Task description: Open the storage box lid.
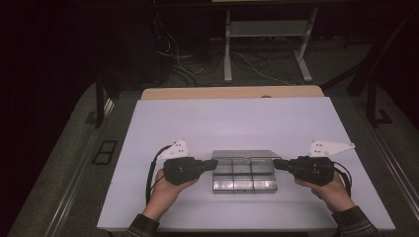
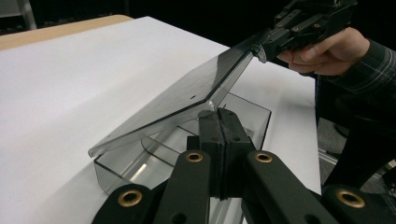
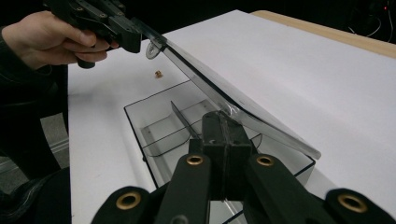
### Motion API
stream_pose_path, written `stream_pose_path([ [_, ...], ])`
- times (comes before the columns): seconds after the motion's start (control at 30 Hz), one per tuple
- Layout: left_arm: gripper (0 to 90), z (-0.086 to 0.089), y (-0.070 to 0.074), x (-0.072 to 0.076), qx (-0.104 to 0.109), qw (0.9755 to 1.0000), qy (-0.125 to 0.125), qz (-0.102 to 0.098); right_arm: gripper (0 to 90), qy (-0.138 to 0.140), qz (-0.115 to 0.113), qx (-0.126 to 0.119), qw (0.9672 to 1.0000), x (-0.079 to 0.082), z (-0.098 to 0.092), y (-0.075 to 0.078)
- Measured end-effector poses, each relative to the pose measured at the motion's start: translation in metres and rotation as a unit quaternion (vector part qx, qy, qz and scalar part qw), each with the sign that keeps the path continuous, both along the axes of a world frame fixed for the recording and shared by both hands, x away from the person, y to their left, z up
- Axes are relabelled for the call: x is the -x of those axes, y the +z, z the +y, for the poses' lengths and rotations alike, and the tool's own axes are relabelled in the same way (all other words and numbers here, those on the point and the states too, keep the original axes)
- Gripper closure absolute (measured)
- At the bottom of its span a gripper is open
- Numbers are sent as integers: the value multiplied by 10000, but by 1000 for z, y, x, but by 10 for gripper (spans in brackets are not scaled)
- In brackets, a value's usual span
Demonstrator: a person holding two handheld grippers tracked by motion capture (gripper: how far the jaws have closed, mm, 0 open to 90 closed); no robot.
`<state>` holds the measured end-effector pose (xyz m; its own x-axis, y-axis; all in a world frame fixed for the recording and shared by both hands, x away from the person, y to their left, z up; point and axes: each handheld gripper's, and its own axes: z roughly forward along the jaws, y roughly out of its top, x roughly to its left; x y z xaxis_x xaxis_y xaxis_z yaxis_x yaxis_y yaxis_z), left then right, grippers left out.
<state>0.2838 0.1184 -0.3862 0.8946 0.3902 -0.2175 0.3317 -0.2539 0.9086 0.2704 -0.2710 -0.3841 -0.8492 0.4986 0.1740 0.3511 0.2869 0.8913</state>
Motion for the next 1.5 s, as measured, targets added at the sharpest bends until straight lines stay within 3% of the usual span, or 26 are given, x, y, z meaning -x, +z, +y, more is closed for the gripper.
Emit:
stream_pose_path([
  [0.33, 846, 9, 3, 2, -16, 9999, 146, -58, 894, 6, -64, -15, 10000, -7, 2, 6],
  [0.53, 682, 20, 8, 0, -82, 9988, 432, -214, 893, 14, -103, -28, 9999, -10, 4, 11],
  [0.67, 569, 15, 13, -4, -125, 9983, 424, -368, 893, 9, -96, -5, 10000, -14, 5, 14],
  [0.77, 542, 9, 15, -9, -126, 9980, 431, -444, 893, 8, -90, 6, 10000, -16, 6, 15],
  [1.13, 575, -14, 20, -23, -159, 9972, 398, -617, 893, -16, -77, 20, 10000, -23, 6, 20],
  [1.5, 655, -17, 18, -29, -134, 9958, 475, -773, 848, -37, -143, 5, 9999, -18, -4, 24],
])
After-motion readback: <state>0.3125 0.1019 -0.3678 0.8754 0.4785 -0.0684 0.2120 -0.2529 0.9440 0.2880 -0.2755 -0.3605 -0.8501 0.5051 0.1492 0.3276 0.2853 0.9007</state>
